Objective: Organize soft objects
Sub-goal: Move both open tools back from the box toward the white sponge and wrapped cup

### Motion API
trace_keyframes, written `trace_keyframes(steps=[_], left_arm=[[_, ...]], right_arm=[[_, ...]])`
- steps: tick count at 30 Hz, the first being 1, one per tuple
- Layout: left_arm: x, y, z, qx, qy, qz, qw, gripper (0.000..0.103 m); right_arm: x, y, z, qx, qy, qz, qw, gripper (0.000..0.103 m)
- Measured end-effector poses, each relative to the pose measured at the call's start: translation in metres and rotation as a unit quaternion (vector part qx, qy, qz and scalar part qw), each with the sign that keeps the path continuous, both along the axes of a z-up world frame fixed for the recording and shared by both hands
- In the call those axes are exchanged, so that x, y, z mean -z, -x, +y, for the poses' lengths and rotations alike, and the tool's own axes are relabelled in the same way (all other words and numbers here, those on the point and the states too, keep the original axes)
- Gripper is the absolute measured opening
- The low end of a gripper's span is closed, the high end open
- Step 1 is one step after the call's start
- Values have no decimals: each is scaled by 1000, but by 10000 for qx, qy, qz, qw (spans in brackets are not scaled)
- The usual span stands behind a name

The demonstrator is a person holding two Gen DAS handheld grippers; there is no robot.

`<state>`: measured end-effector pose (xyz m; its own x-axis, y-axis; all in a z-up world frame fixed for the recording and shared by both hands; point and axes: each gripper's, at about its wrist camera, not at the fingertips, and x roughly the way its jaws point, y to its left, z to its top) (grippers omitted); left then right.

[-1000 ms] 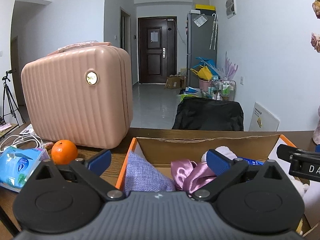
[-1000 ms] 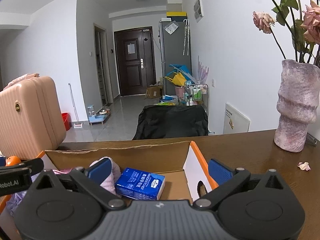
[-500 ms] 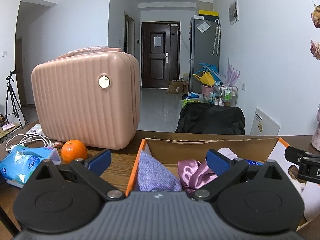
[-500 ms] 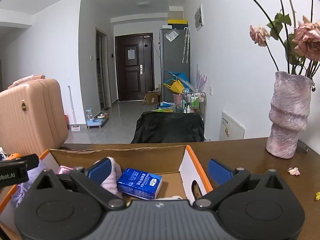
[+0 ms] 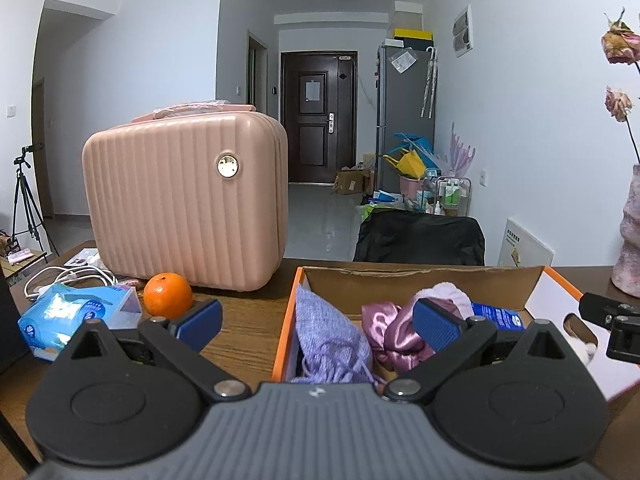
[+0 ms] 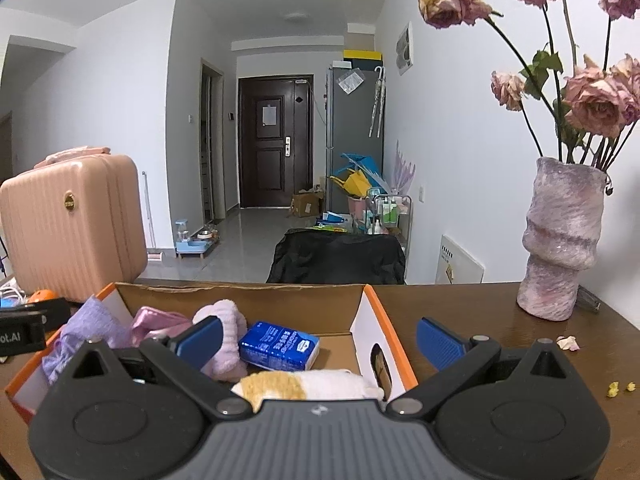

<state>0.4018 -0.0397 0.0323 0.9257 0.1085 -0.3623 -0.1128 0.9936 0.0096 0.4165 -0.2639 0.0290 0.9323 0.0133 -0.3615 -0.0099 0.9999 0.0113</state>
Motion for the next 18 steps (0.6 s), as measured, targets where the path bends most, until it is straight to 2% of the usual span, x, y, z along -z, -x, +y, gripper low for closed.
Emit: trace_keyframes(steps=[18], left_arm=[[5, 58, 13, 192, -120, -93, 9997, 103]], right_arm=[[8, 63, -6, -97, 248, -88, 9996, 103]])
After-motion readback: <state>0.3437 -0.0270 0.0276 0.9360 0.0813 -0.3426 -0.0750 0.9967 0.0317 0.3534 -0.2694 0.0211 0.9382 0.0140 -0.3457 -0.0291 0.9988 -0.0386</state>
